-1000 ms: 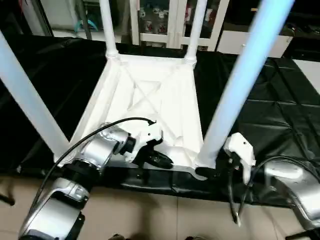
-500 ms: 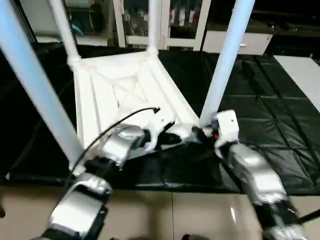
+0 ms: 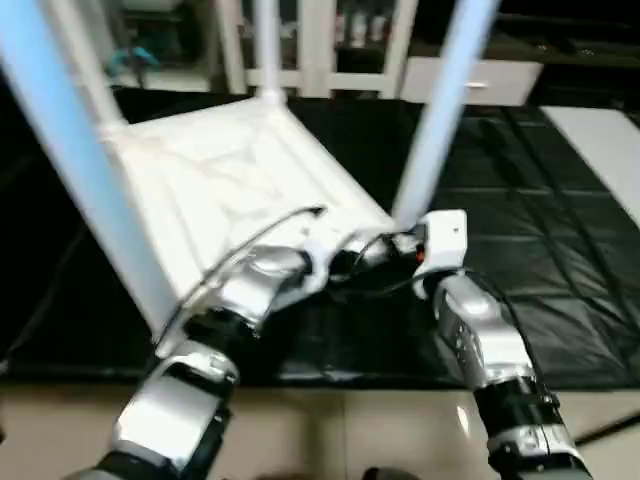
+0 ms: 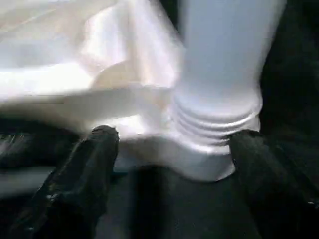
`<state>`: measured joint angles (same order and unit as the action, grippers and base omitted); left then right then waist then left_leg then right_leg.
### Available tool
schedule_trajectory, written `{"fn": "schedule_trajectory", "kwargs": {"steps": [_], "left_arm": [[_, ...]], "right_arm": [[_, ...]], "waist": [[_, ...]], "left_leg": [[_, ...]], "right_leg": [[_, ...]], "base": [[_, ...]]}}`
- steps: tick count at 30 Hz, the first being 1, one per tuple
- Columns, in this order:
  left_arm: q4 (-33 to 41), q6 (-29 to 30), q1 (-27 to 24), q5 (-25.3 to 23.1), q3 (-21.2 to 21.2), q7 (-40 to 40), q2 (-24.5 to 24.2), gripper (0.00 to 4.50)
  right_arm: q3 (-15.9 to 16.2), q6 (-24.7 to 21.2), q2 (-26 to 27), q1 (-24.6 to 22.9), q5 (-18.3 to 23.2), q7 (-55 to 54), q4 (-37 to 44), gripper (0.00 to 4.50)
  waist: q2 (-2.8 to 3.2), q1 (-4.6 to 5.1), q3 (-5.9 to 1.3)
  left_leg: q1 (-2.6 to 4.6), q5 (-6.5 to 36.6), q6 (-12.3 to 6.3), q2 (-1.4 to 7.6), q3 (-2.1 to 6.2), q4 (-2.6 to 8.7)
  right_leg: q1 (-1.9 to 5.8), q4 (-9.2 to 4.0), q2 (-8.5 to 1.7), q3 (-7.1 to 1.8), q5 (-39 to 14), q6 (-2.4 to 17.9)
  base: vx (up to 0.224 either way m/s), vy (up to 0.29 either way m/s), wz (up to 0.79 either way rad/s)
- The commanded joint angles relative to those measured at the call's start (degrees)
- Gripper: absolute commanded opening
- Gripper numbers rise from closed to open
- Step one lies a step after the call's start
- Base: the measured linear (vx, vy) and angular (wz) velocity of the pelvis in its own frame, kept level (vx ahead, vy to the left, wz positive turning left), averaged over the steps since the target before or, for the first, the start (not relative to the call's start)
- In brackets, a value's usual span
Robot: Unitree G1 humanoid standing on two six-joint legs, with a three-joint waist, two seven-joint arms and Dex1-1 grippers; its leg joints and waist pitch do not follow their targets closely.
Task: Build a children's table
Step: Rotate leg to tighten
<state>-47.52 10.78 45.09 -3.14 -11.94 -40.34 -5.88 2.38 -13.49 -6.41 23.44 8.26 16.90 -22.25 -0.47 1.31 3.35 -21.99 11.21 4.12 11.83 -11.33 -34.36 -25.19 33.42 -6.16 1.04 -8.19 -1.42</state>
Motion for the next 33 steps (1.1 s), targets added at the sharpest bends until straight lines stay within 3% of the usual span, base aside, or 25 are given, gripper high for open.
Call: {"fn": "schedule_trajectory", "kwargs": {"steps": [1,2,4,8,10,15,16,22,27,30,33], "left_arm": [[-0.23,-0.33,-1.33,0.19,-0.77,-2.97,-0.52,0.00],[1.33,0.77,-2.33,0.30,-2.69,-8.99,-2.14,0.00],[3.15,1.20,-3.53,0.13,-5.24,-15.72,-4.21,0.00],[5.85,1.75,-4.91,0.43,-8.12,-25.19,-8.14,0.00],[6.74,2.15,-5.23,0.57,-8.93,-28.06,-9.49,0.00],[9.06,2.52,-6.20,1.23,-10.51,-35.01,-12.63,0.00],[10.45,2.82,-6.72,1.51,-11.37,-37.92,-14.00,0.00],[13.79,4.63,-7.80,2.38,-12.45,-42.03,-15.08,0.00],[15.22,5.31,-8.09,2.48,-12.73,-42.13,-14.72,0.00],[15.87,5.74,-8.20,2.47,-12.82,-42.37,-14.57,0.00],[15.94,5.73,-8.22,2.42,-12.88,-42.38,-14.54,0.00]], "right_arm": [[2.28,-0.91,-1.18,0.16,1.62,4.84,3.93,3.91],[4.29,-2.09,-6.19,-2.30,1.90,11.13,8.87,4.08],[5.24,-3.32,-11.11,-4.88,2.56,17.08,12.95,4.14],[4.62,-3.82,-19.43,-9.53,4.94,28.08,18.87,4.14],[4.27,-4.03,-22.00,-10.84,5.51,30.84,20.53,4.14],[4.56,-5.73,-28.29,-13.66,7.35,35.88,25.10,4.14],[4.54,-6.24,-29.48,-14.06,7.36,36.55,26.07,4.14],[5.30,-6.40,-28.48,-13.57,6.24,36.22,25.96,4.14],[7.24,-6.00,-27.31,-12.57,5.15,35.12,24.72,4.14],[7.72,-5.54,-26.09,-11.39,4.68,34.60,23.02,4.14],[7.79,-5.38,-25.47,-10.82,4.73,34.67,22.22,3.81]], "waist": [[-0.60,-0.79,-3.49],[-0.56,-0.81,-3.52],[-0.35,-1.43,-3.53],[-0.44,-2.09,-3.64],[-0.41,-2.76,-3.35],[-0.53,-3.65,-3.15],[-0.50,-3.65,-3.20],[-0.44,-3.48,-3.40],[-0.45,-3.57,-3.58],[-0.43,-3.71,-3.65],[-0.47,-3.77,-3.74]], "left_leg": [[0.57,13.14,-4.17,0.29,0.00,4.46],[0.62,12.85,-4.25,0.29,-0.03,4.46],[0.58,10.30,-5.51,0.49,-0.07,4.34],[0.81,7.34,-7.51,0.63,-0.26,4.07],[1.04,8.99,-7.72,0.85,-0.39,4.23],[1.57,12.51,-5.32,1.03,-0.36,4.60],[1.29,12.05,-4.90,1.01,-0.26,4.70],[1.31,12.64,-3.87,0.90,-0.28,4.68],[1.25,9.67,-4.65,0.75,-0.39,4.39],[1.27,9.76,-4.64,0.75,-0.35,4.39],[1.25,9.01,-4.81,0.69,-0.38,4.29]], "right_leg": [[3.16,-3.78,-0.35,-0.43,-13.71,11.60],[3.16,-3.73,-0.33,-0.44,-12.90,12.14],[3.52,-3.17,-0.33,-0.47,-8.02,13.65],[3.68,-2.53,-0.31,-0.52,-2.14,16.39],[3.61,-2.75,-0.54,-0.64,-4.43,16.66],[3.23,-3.32,-0.60,-0.79,-11.21,14.77],[3.46,-3.18,-0.66,-0.81,-10.99,14.55],[3.26,-3.22,-0.72,-0.84,-11.69,14.10],[3.35,-2.78,-0.52,-0.74,-7.95,15.03],[3.45,-2.77,-0.67,-0.76,-8.54,14.97],[3.56,-2.60,-0.57,-0.76,-7.34,15.14]], "base": [[0.000,0.000,0.00],[0.000,0.000,0.00],[0.000,0.000,0.00],[0.000,0.000,0.00],[0.000,0.000,0.00],[0.000,0.000,0.00],[0.000,0.000,0.00],[0.000,0.000,0.00],[0.000,0.000,0.00],[0.000,0.000,0.00],[0.000,0.000,0.00]]}}
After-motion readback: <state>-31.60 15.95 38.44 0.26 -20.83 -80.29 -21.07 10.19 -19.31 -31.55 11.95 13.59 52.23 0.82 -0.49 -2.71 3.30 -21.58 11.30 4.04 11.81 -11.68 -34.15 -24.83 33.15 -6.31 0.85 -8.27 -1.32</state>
